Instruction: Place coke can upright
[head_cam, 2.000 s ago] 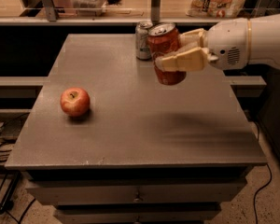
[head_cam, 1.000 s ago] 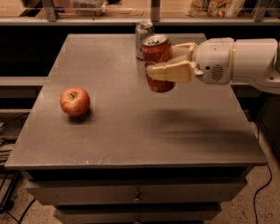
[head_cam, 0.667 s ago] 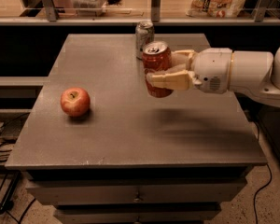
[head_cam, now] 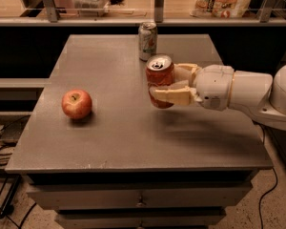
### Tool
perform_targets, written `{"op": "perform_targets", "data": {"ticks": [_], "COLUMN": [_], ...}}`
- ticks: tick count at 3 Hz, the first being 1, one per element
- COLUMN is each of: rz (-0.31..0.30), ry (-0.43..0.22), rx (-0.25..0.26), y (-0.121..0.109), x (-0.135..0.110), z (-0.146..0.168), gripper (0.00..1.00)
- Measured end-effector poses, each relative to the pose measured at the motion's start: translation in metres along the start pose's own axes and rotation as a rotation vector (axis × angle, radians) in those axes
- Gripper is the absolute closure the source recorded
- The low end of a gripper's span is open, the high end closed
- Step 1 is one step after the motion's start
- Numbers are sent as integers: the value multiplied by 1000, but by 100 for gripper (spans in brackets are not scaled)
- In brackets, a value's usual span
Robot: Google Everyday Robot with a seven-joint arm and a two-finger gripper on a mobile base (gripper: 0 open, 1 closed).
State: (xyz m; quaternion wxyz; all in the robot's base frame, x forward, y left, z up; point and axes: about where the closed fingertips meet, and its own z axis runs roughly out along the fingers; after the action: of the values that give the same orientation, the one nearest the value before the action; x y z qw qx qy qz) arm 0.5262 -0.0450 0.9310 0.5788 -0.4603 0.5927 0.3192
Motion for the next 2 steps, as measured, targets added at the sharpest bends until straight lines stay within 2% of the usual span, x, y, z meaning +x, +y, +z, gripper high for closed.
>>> {"op": "perform_targets", "data": {"ticks": [1,2], "rz": [8,26], "ry": [-5,1], "rx": [22,47], "y": [2,3], "x": [17,33], "z": [0,-1], "gripper": [100,83]}}
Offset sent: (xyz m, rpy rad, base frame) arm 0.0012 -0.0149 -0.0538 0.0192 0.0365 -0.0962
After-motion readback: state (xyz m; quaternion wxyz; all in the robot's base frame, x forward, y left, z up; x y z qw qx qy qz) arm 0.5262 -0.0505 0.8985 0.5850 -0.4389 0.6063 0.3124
